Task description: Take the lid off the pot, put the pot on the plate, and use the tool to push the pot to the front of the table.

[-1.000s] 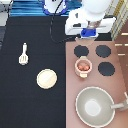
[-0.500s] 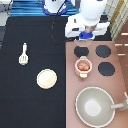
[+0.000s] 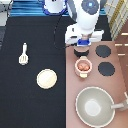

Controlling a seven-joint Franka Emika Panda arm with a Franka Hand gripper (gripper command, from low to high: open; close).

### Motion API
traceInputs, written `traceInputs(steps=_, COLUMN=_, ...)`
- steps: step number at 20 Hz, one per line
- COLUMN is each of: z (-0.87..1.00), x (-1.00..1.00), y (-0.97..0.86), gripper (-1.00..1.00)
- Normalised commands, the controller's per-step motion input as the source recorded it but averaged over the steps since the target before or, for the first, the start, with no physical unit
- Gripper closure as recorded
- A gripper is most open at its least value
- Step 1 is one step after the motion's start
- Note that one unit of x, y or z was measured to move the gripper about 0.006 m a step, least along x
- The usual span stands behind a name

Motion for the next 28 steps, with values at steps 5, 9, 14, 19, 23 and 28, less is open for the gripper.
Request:
traceInputs(steps=5, z=-0.44, x=-0.07, y=0.07, gripper=1.00)
traceInputs(steps=9, z=0.43, x=-0.08, y=0.07, gripper=-1.00)
traceInputs(steps=14, z=0.88, x=-0.14, y=0.00, gripper=-1.00)
traceInputs(steps=19, z=1.00, x=-0.19, y=0.00, gripper=-1.00)
traceInputs(steps=23, z=1.00, x=-0.04, y=-0.01, gripper=-1.00)
traceInputs(steps=28, z=0.78, x=0.36, y=-0.10, gripper=-1.00)
